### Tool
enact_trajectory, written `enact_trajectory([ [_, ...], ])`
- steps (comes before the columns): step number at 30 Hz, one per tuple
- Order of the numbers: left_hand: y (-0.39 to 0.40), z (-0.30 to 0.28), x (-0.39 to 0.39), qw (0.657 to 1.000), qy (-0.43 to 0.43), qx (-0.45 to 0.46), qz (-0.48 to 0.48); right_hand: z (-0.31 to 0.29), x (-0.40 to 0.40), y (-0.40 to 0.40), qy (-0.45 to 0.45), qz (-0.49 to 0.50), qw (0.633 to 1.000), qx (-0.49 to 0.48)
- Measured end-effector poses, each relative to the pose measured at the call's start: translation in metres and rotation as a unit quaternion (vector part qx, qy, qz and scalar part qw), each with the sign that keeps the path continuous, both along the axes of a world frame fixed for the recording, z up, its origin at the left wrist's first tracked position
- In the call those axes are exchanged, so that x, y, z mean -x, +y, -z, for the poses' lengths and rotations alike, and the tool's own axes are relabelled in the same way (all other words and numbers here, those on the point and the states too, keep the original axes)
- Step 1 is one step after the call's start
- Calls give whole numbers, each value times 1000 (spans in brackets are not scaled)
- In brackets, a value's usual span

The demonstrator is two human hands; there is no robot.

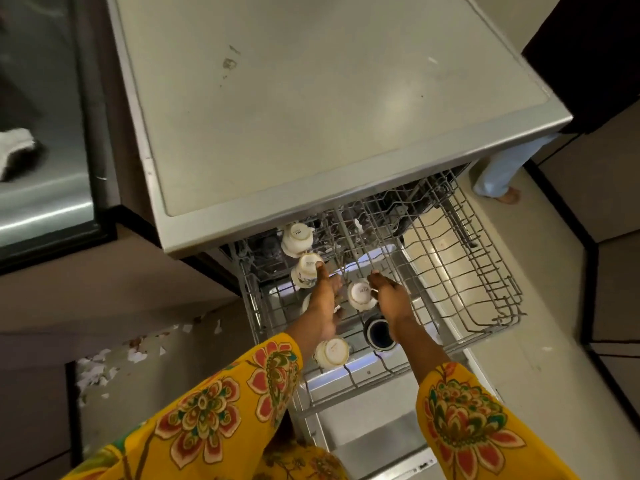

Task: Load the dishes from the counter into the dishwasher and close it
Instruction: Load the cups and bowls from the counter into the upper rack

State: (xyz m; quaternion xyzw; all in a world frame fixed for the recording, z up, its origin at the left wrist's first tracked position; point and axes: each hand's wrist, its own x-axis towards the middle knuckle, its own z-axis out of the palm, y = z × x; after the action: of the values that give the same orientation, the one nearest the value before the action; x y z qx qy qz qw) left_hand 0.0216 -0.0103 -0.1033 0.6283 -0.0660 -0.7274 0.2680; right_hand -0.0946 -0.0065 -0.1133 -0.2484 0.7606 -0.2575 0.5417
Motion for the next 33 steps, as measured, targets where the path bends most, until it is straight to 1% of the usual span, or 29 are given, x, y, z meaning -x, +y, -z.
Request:
enact_trajectory([
  [3, 10, -18, -26, 998, 7, 29, -50, -6, -30, 8, -27, -20, 999, -16],
  [7, 24, -44, -72, 993, 7, 56, -101, -26, -84, 19, -57, -80, 995, -27],
  [12, 41, -72, -143, 987, -2, 93, -129, -52, -154, 25, -71, -170, 983, 8],
  [15, 55, -88, -183, 981, -16, 121, -148, -54, -190, 26, -71, -176, 981, 32],
  [19, 78, -105, -233, 971, -31, 162, -173, -101, -243, 43, -85, -217, 972, 39],
  [21, 87, -114, -256, 964, -42, 185, -186, -112, -266, 49, -102, -224, 968, 42],
  [25, 91, -136, -298, 947, -107, 231, -196, -137, -314, 55, -102, -254, 956, 103],
  [30, 77, -176, -341, 915, -133, 310, -219, -181, -356, 39, -82, -217, 948, 219],
  [33, 63, -198, -359, 901, -144, 340, -228, -207, -369, 21, -100, -193, 939, 268],
])
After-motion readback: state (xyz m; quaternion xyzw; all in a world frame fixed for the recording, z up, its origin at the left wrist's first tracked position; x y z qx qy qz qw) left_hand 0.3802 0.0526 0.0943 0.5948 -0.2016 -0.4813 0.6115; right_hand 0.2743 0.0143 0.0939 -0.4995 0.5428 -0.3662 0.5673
